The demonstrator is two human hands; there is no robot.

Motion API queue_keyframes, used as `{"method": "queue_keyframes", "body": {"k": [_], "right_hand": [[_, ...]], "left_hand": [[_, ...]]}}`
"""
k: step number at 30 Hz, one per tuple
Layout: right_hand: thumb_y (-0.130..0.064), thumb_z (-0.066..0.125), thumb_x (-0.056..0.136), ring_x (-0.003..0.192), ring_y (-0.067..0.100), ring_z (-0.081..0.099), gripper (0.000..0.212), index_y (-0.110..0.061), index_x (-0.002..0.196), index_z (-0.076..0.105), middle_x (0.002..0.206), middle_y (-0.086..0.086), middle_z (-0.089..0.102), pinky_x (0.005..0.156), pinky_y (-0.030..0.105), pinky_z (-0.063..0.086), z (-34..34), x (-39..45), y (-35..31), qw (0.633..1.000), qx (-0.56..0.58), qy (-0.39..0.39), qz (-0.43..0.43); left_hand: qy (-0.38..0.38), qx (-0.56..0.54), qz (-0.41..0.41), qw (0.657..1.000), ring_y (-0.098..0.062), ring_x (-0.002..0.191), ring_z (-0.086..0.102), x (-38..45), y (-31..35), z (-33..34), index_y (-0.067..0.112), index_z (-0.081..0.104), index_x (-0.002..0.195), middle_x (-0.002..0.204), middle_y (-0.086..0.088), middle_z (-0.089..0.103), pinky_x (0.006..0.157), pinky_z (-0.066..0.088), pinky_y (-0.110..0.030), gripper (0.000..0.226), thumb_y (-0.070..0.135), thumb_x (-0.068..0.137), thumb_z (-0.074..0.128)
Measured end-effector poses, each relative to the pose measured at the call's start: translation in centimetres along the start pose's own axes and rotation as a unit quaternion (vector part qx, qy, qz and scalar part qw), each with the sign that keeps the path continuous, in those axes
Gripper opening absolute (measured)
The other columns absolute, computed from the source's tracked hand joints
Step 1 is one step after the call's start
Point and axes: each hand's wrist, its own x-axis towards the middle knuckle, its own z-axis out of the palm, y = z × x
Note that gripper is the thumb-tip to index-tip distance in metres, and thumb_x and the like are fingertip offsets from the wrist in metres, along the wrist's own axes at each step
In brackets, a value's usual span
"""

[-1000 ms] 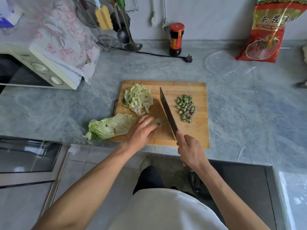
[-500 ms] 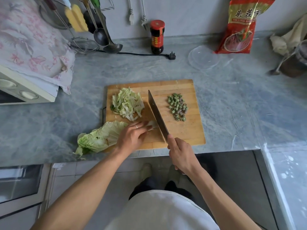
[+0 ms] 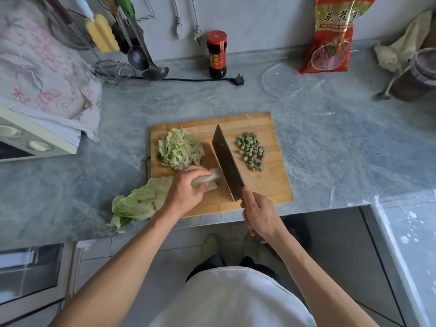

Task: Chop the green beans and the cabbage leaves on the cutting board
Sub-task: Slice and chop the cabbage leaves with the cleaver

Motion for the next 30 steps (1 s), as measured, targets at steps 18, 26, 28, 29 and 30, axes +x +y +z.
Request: {"method": "queue_keyframes", "body": {"k": [18, 26, 28, 29, 30], "right_hand": [[-0.058, 0.027, 0.103, 0.040, 0.011, 0.051, 0.065, -0.004, 0.085, 0.059, 0.061, 0.006, 0.057, 0.046, 0.028, 0.049, 0.0, -0.1, 0.3, 0.999, 0.035, 0.003, 0.008], [-0.059, 0.028, 0.101, 0.065, 0.031, 0.062, 0.066, -0.003, 0.087, 0.062, 0.071, 0.011, 0.061, 0.067, 0.047, 0.057, 0.5, -0.7, -0.1, 0.997, -0.039, 0.010, -0.059], [-0.062, 0.027, 0.099, 0.068, 0.037, 0.062, 0.071, 0.000, 0.086, 0.061, 0.073, 0.016, 0.062, 0.067, 0.050, 0.056, 0.6, -1.1, 0.0, 0.997, -0.037, 0.016, -0.064], [-0.062, 0.027, 0.099, 0.068, 0.039, 0.060, 0.073, 0.002, 0.086, 0.060, 0.073, 0.019, 0.062, 0.066, 0.051, 0.055, 0.7, -1.3, 0.0, 0.997, -0.035, 0.020, -0.069], [-0.061, 0.028, 0.100, 0.067, 0.041, 0.059, 0.074, 0.004, 0.086, 0.059, 0.074, 0.022, 0.062, 0.065, 0.051, 0.054, 0.8, -1.6, -0.1, 0.997, -0.032, 0.022, -0.072]], "left_hand": [[-0.113, 0.196, 0.075, 0.971, -0.025, 0.098, 0.066, -0.3, -0.3, 0.0, 0.013, 0.070, 0.103, 0.115, 0.002, 0.066, 0.071, 0.059, -0.040, 0.027, 0.003, 0.078, 0.074], [-0.060, 0.200, 0.131, 0.969, -0.023, 0.081, 0.068, -0.5, -1.0, 0.5, 0.011, 0.070, 0.094, 0.093, -0.002, 0.072, 0.059, 0.056, -0.030, 0.021, 0.009, 0.075, 0.080], [-0.044, 0.205, 0.142, 0.967, -0.023, 0.081, 0.068, -0.7, -1.3, 0.8, 0.011, 0.071, 0.089, 0.091, -0.002, 0.073, 0.058, 0.057, -0.030, 0.020, 0.009, 0.073, 0.083], [-0.033, 0.209, 0.147, 0.966, -0.022, 0.082, 0.069, -0.8, -1.5, 1.0, 0.011, 0.072, 0.088, 0.092, -0.002, 0.074, 0.060, 0.058, -0.030, 0.018, 0.009, 0.073, 0.083], [-0.025, 0.211, 0.149, 0.966, -0.022, 0.086, 0.070, -0.9, -1.7, 1.2, 0.011, 0.073, 0.088, 0.095, -0.003, 0.075, 0.064, 0.059, -0.031, 0.017, 0.009, 0.075, 0.083]]}}
